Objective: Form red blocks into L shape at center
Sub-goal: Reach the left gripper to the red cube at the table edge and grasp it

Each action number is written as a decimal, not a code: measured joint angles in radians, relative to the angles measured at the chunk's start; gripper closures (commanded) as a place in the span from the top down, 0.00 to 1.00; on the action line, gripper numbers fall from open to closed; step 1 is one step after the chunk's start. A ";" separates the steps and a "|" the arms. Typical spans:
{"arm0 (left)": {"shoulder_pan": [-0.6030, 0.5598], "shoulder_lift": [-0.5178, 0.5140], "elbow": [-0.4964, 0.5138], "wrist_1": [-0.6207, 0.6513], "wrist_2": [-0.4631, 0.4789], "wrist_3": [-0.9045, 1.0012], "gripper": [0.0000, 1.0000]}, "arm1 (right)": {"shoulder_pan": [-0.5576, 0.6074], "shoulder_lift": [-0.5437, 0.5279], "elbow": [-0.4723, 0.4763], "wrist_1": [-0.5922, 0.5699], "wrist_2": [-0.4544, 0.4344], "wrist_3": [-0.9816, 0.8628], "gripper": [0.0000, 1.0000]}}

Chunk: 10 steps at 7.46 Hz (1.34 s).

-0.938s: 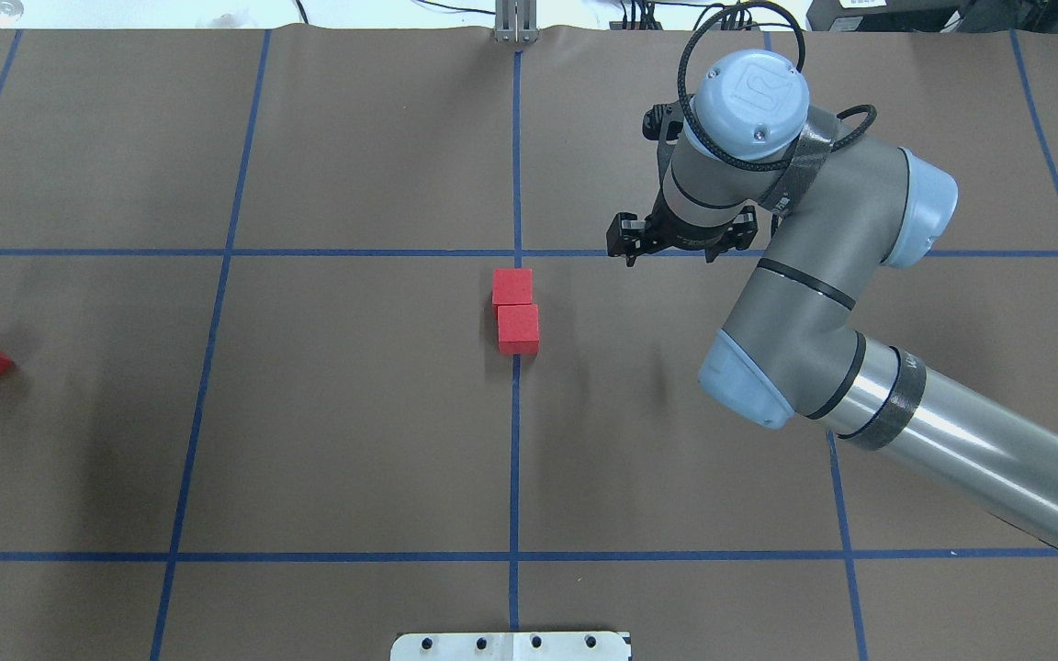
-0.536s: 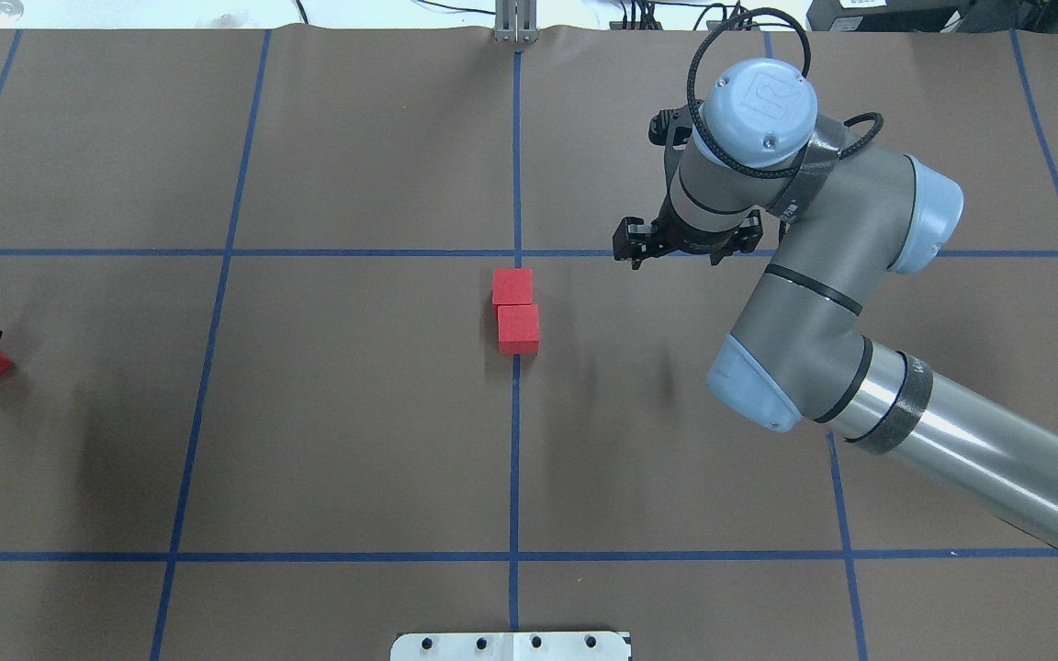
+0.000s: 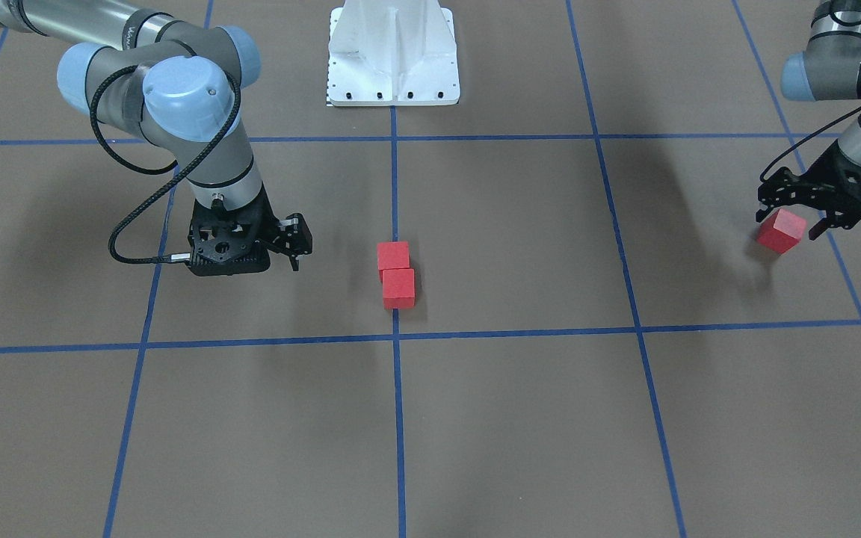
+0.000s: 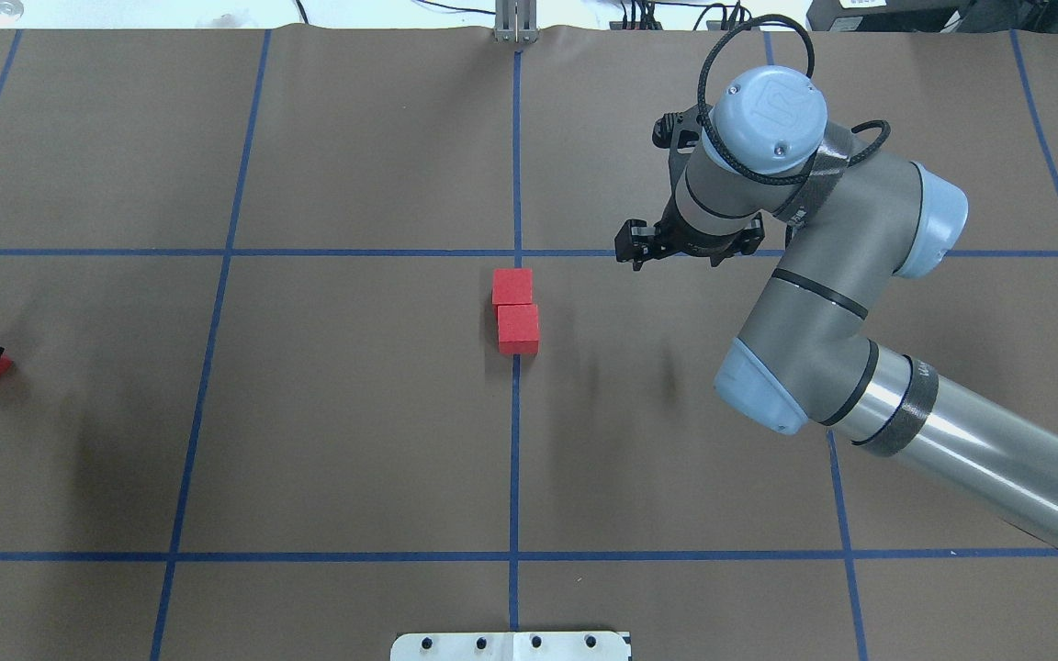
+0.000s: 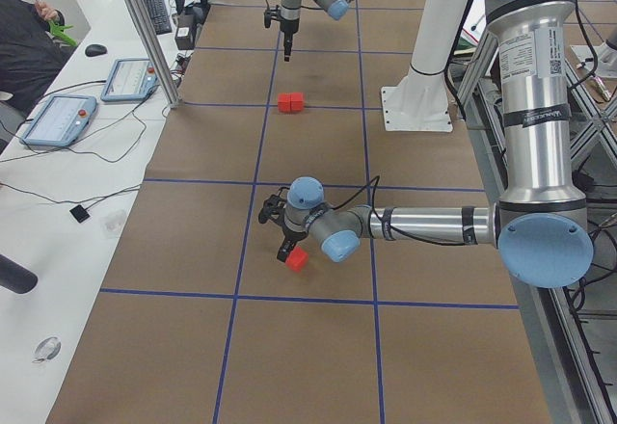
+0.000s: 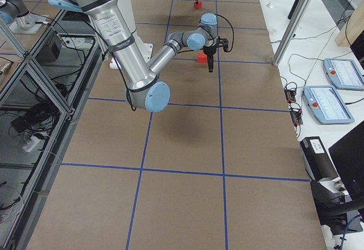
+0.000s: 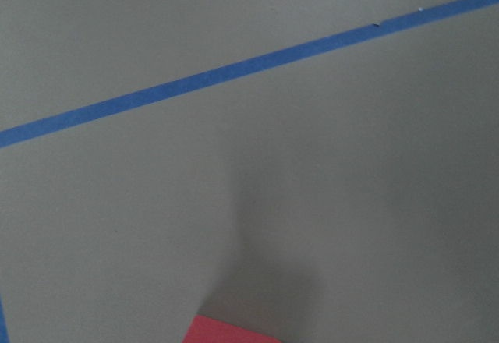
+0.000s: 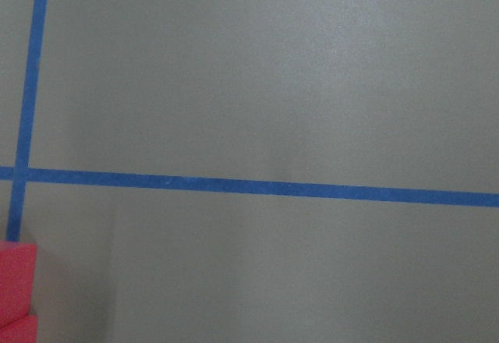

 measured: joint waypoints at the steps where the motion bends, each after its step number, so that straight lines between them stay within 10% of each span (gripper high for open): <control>1: 0.000 0.003 0.003 0.001 0.001 0.032 1.00 | 0.000 0.000 -0.002 0.001 0.000 0.000 0.99; 10: 0.009 0.009 0.042 -0.001 0.000 0.054 1.00 | -0.001 -0.010 -0.006 0.002 -0.001 0.000 0.99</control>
